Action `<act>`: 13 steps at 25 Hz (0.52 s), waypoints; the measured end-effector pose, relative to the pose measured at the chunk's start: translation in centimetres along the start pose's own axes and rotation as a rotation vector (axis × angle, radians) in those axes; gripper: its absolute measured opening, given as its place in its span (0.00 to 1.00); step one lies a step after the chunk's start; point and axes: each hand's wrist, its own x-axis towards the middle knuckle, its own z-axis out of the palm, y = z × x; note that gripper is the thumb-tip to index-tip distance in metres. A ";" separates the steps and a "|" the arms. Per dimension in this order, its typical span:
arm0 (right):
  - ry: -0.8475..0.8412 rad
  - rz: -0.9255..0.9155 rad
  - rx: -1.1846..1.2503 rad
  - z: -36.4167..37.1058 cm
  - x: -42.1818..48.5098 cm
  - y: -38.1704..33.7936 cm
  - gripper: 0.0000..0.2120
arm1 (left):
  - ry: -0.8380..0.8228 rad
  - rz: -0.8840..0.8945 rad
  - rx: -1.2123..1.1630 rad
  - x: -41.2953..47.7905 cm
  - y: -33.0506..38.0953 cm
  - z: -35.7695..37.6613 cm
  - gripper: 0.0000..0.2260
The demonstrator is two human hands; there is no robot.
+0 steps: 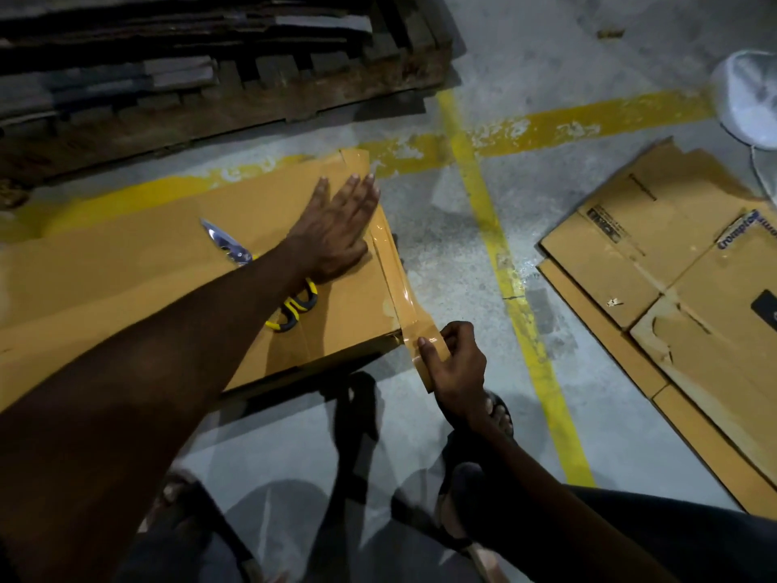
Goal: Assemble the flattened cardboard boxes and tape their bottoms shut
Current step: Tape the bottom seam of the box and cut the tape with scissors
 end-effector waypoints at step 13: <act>-0.237 -0.020 -0.157 -1.9 -0.4 -0.9 0.21 | -0.111 0.255 -0.013 -10.8 9.0 -1.5 0.33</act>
